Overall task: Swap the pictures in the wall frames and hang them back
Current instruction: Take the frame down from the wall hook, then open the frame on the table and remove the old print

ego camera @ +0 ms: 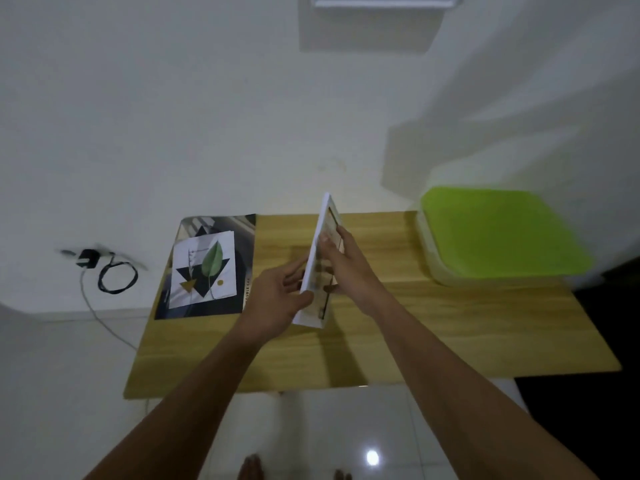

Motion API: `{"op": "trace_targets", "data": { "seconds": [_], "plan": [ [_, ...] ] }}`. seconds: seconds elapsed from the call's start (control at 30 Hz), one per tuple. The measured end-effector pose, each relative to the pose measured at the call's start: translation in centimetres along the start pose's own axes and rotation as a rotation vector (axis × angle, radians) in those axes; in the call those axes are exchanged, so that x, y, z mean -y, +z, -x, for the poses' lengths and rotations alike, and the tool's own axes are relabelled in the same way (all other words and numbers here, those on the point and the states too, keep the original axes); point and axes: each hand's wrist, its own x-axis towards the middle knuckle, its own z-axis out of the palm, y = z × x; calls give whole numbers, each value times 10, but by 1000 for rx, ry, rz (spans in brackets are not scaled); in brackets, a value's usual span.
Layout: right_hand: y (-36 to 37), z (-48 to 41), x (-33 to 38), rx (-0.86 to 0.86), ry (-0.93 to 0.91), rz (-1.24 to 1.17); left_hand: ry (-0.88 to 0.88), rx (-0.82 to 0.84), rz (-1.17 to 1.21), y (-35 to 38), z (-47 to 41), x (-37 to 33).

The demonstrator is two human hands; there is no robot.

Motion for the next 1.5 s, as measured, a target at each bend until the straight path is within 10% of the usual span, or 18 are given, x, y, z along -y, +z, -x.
{"op": "trace_targets", "data": {
  "seconds": [0.43,0.8,1.5],
  "plan": [
    [-45,-9,-22,-182,-115,-2,-8,-132,-218,44,-23,32],
    [-76,-32,-76,-195,15,-6,-376,-85,-137,25,-63,85],
    [-68,-66,-126,-210,50,833,-248,-43,-574,45,-99,127]
  ]
}}
